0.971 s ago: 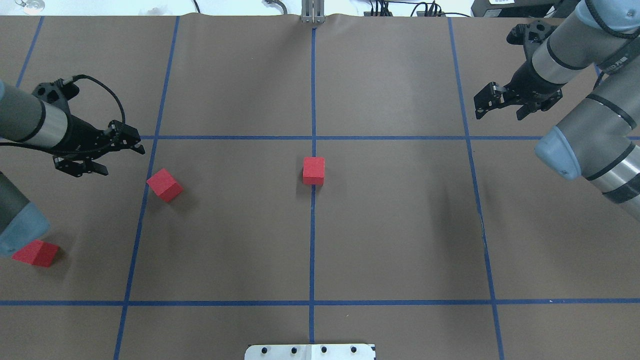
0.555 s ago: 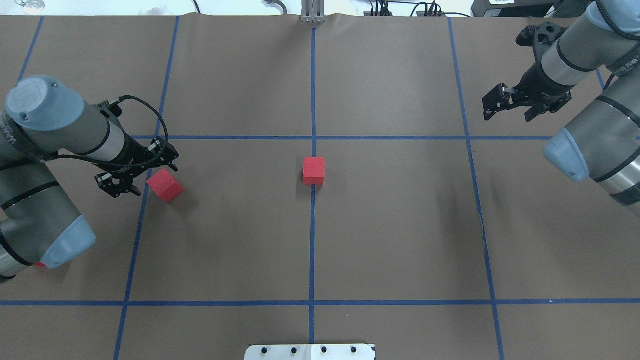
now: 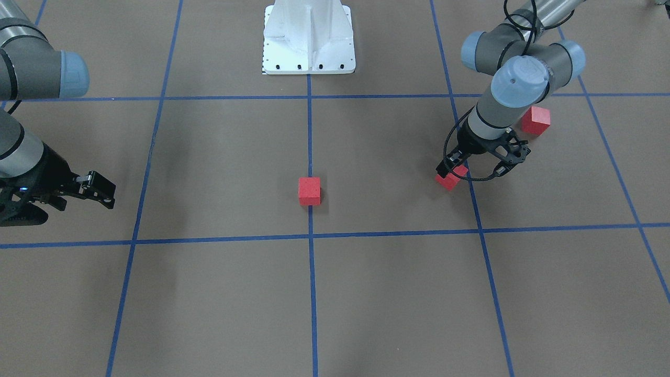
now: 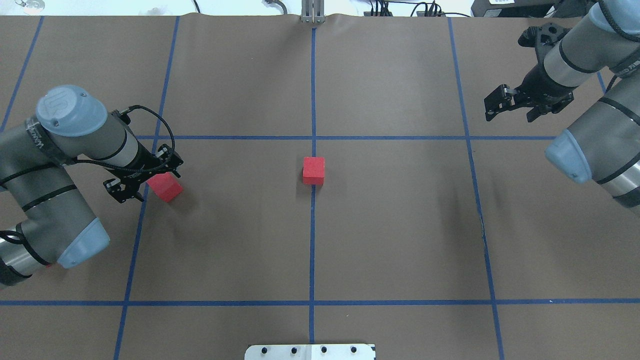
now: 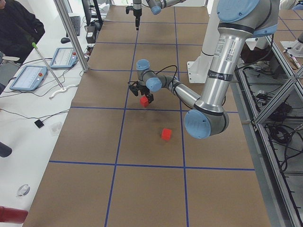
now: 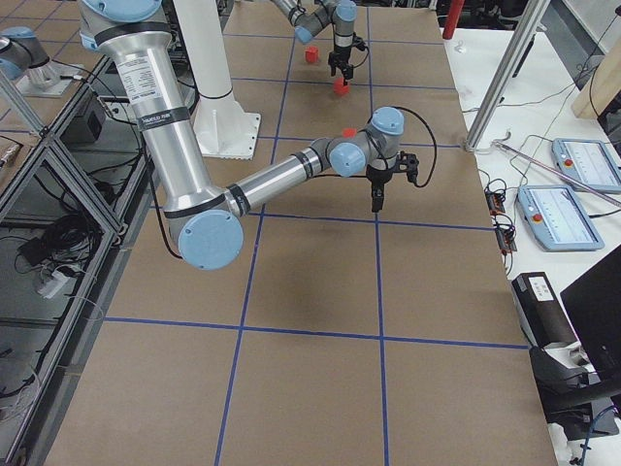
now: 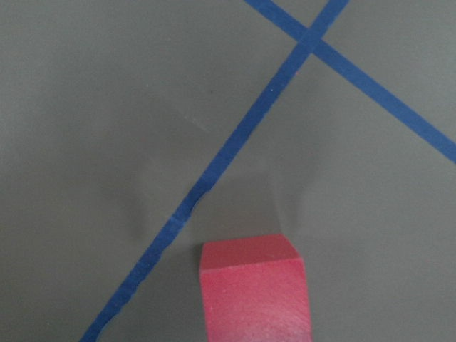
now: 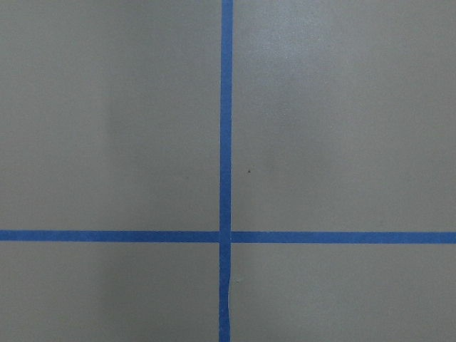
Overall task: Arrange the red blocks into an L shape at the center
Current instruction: 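Reach the left gripper to the middle red cube and grasp it, then carry the cube with the left gripper and set it against the center cube's far side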
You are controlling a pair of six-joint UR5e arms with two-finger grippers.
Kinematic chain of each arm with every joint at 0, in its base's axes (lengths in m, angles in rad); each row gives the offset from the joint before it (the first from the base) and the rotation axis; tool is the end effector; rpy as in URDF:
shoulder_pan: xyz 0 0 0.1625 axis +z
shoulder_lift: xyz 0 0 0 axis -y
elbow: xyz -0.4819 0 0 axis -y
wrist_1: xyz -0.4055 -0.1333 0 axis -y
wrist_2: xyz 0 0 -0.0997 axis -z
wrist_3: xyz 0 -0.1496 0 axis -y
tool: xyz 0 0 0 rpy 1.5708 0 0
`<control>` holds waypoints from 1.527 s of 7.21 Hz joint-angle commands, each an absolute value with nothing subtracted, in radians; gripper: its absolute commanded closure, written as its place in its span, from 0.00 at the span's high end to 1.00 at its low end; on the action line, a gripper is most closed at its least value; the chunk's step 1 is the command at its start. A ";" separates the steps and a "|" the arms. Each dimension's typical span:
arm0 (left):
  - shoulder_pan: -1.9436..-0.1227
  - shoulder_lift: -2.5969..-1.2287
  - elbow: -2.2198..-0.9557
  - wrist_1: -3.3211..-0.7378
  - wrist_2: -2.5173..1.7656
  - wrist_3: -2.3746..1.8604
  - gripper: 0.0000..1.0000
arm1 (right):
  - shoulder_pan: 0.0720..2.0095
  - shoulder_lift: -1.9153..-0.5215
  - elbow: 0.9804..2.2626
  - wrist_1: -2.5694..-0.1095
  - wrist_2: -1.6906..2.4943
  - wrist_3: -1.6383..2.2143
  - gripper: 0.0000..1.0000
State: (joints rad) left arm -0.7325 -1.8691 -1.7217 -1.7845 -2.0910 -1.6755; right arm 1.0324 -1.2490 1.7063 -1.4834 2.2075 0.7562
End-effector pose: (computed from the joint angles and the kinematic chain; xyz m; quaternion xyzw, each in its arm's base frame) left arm 0.4553 -0.4888 0.4880 -0.1342 0.3742 -0.2950 0.8689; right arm -0.3023 -0.5927 0.4918 0.0220 -0.3945 0.0157 0.9185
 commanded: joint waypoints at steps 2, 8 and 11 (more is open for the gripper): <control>-0.730 -1.888 -1.674 -1.787 -2.086 -1.678 0.84 | 1.032 -1.253 1.709 -1.483 2.207 0.756 1.00; -0.716 -2.256 -1.572 -1.519 -2.074 -1.186 0.00 | 1.031 -1.249 1.707 -1.483 2.204 0.756 1.00; -0.715 -2.541 -1.253 -1.464 -2.068 -0.852 0.00 | 1.031 -1.249 1.707 -1.483 2.204 0.756 1.00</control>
State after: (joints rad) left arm -0.7160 -2.4454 -1.3893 -1.4411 -2.0687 -0.9726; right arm 1.0313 -1.2487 1.7074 -1.4834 2.2044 0.7562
